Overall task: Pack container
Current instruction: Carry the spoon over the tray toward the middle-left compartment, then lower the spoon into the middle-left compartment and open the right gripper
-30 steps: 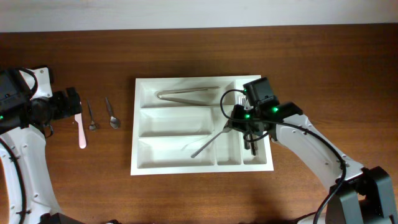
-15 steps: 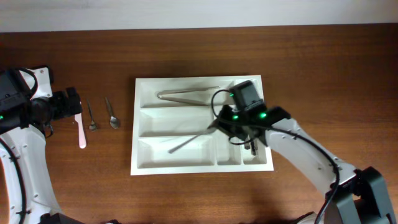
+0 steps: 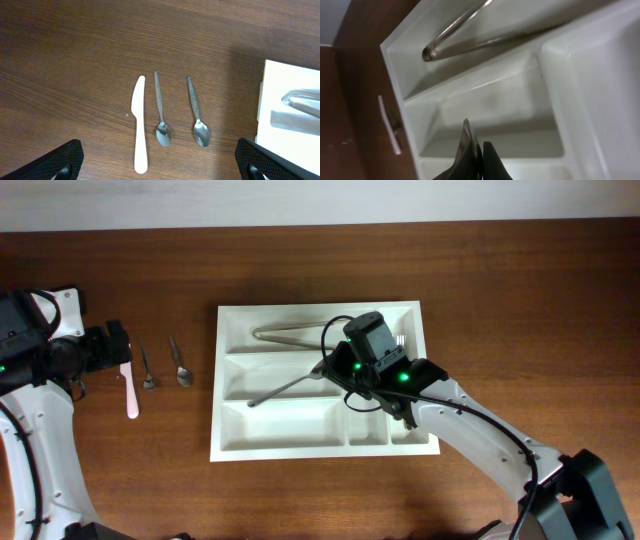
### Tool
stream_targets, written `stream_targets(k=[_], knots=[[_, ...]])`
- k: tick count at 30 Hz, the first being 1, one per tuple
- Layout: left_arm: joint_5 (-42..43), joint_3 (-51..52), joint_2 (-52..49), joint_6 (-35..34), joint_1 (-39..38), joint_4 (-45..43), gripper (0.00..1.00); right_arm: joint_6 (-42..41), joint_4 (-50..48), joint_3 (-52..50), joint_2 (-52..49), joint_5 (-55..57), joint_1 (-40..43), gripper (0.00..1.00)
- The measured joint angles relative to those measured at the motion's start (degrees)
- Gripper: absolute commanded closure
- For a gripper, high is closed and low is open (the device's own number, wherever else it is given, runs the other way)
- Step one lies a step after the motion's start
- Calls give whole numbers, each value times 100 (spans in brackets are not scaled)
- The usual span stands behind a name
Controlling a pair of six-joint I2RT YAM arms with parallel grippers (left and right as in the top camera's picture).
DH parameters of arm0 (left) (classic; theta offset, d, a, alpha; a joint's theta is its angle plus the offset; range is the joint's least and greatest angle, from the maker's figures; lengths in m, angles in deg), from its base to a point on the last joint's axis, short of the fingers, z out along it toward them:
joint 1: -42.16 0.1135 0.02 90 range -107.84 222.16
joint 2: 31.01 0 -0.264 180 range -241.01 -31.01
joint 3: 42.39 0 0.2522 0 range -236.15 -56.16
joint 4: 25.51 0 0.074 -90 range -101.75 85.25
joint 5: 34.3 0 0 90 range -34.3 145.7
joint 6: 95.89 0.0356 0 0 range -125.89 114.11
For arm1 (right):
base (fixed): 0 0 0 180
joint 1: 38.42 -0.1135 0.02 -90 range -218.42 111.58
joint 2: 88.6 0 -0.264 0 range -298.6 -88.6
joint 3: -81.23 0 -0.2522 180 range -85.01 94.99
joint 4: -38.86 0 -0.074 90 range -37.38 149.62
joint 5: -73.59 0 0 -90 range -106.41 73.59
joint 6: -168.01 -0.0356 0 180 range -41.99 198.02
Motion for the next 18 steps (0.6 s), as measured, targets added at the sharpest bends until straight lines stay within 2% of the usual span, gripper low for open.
stream_targets(k=[18], knots=[[0, 0, 0, 0, 0, 0, 1, 1794, 205, 0, 0, 365, -7, 96]])
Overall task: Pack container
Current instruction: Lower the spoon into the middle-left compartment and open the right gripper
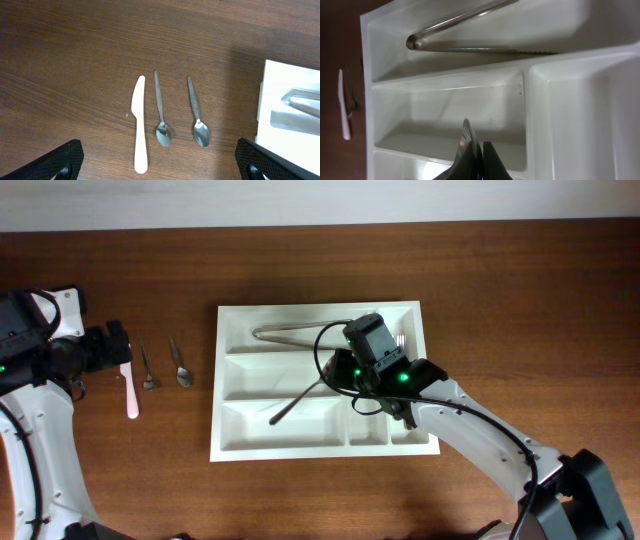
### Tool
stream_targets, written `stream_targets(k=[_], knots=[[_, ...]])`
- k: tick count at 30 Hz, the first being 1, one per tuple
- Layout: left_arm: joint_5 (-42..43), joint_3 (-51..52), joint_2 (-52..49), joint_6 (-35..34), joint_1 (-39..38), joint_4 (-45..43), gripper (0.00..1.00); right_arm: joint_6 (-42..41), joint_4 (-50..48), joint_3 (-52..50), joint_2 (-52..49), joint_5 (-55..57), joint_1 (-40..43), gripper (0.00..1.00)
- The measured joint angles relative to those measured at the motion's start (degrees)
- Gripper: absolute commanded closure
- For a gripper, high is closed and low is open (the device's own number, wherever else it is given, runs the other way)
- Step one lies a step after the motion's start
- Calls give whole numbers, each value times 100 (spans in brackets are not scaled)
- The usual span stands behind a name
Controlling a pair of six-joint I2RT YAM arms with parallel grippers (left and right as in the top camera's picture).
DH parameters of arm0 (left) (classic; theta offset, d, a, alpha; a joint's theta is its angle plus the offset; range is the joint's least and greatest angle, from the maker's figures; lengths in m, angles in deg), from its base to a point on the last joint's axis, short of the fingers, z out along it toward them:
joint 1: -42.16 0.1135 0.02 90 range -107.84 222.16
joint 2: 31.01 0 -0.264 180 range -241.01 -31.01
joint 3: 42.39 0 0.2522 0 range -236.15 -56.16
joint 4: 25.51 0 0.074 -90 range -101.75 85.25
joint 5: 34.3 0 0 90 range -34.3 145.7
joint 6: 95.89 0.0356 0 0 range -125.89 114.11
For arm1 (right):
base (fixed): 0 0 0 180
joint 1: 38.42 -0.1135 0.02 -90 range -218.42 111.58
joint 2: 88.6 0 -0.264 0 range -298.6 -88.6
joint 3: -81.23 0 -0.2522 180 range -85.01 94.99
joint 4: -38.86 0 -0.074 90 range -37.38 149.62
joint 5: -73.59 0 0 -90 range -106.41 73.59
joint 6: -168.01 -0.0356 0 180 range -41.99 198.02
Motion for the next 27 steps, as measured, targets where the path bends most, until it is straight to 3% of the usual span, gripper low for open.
stream_targets(k=[7, 15, 23, 27], knots=[[0, 0, 0, 0, 0, 0, 1, 195, 468, 243, -341, -98, 0, 96], [0, 0, 0, 0, 0, 0, 1, -76, 719, 1539, -1246, -719, -4, 96], [0, 0, 0, 0, 0, 0, 1, -1283, 752, 2015, -1255, -782, -4, 96], [0, 0, 0, 0, 0, 0, 1, -2260, 839, 2017, -1379, -874, -4, 96]])
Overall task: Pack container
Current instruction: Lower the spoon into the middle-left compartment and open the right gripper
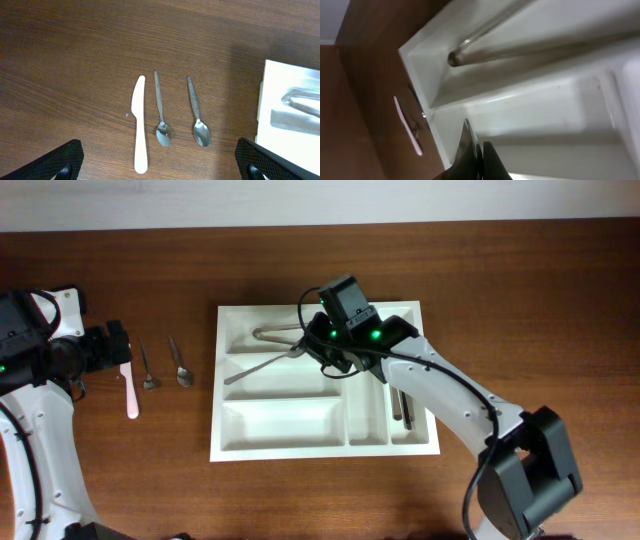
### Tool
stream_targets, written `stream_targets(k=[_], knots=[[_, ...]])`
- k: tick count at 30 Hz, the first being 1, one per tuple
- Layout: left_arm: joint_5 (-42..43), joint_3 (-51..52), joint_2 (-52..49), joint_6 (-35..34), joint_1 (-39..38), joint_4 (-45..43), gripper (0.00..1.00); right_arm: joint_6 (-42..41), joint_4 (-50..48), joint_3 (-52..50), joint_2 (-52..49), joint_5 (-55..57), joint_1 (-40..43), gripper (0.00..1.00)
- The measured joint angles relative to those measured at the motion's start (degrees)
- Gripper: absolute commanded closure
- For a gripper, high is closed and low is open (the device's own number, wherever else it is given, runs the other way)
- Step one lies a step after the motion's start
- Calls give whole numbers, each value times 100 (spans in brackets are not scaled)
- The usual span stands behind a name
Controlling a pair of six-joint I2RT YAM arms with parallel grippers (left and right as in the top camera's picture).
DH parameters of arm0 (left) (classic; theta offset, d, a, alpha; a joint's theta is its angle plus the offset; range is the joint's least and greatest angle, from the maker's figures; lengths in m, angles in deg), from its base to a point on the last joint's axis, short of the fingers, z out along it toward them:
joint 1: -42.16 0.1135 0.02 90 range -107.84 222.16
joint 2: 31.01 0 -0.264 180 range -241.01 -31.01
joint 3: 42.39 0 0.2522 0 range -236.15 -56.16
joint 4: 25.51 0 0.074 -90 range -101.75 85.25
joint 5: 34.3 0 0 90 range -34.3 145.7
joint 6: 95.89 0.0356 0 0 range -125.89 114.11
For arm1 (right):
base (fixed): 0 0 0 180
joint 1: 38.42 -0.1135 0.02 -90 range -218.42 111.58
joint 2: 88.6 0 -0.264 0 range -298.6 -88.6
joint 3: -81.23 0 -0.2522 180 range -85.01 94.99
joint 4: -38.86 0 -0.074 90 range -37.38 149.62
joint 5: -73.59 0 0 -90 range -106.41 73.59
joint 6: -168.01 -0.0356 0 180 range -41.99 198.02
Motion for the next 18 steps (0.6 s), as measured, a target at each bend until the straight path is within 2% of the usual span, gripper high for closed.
stream_targets(k=[7, 18], knots=[[0, 0, 0, 0, 0, 0, 1, -911, 356, -2, -398, -262, 0, 96], [0, 0, 0, 0, 0, 0, 1, -1567, 415, -2, -647, -339, 17, 96]])
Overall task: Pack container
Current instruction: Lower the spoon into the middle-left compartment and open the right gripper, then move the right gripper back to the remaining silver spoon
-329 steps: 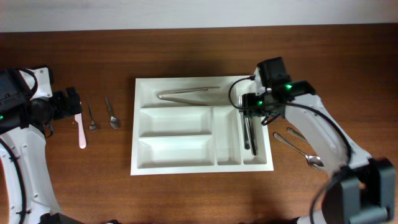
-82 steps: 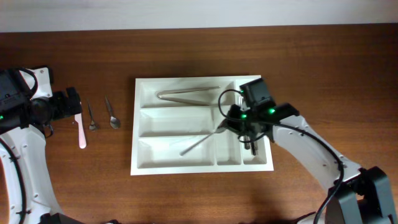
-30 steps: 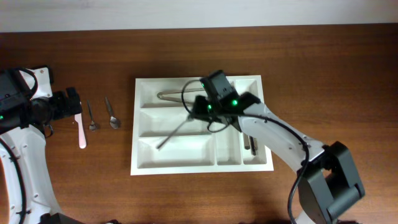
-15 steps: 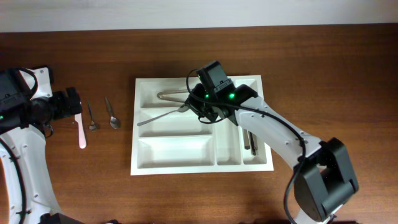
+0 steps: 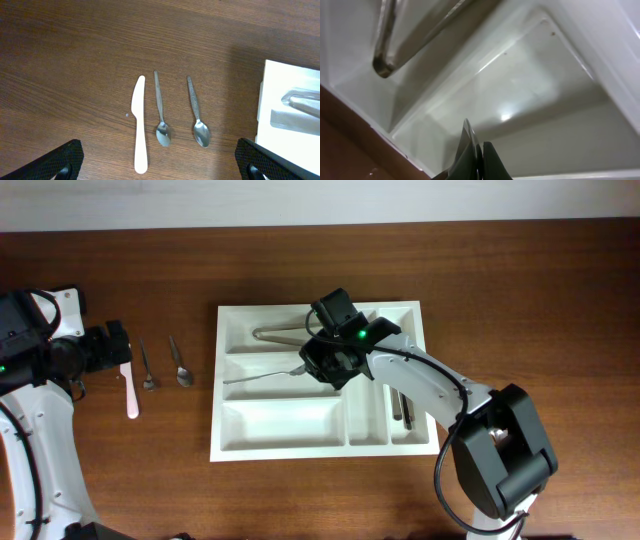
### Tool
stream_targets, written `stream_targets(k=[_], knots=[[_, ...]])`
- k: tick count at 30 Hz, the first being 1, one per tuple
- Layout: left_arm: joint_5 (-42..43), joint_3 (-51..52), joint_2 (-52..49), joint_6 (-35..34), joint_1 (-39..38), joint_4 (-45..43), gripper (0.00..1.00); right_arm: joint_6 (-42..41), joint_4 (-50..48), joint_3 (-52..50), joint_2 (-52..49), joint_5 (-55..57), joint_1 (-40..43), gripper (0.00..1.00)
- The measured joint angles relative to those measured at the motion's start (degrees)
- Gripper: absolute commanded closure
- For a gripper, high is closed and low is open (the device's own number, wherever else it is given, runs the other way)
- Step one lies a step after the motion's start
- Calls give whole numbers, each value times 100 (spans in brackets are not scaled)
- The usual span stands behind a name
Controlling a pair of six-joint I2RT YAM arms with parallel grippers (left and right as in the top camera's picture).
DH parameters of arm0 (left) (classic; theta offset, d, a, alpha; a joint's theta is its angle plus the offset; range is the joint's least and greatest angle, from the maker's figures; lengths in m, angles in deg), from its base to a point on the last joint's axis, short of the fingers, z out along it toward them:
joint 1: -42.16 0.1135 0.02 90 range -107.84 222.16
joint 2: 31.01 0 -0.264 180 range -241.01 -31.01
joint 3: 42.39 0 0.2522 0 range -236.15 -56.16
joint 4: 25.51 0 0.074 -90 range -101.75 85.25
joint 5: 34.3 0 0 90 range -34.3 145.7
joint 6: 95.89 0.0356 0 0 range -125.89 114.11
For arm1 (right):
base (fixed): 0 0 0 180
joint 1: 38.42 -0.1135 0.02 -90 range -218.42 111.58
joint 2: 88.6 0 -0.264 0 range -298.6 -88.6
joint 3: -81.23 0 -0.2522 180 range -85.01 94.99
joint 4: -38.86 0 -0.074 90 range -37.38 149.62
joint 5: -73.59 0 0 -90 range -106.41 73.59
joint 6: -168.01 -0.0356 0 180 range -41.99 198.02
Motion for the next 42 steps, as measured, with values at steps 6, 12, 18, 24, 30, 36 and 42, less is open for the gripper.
stream_targets(k=[6, 12, 18, 24, 30, 36, 42], knots=[[0, 0, 0, 0, 0, 0, 1, -144, 192, 0, -129, 13, 79, 96], [0, 0, 0, 0, 0, 0, 1, -142, 205, 0, -203, 52, 162, 80], [0, 0, 0, 0, 0, 0, 1, -72, -181, 2, -208, 66, 195, 72], [0, 0, 0, 0, 0, 0, 1, 557, -1259, 35, -208, -170, 249, 68], [0, 0, 0, 0, 0, -2, 1, 2264, -763, 778, -208, -428, 817, 67], [0, 0, 0, 0, 0, -2, 1, 4454, 1451, 2057, -195, 487, 1598, 60], [0, 0, 0, 0, 0, 2, 1, 5967, 3060, 3095, -188, 1502, 2605, 55]])
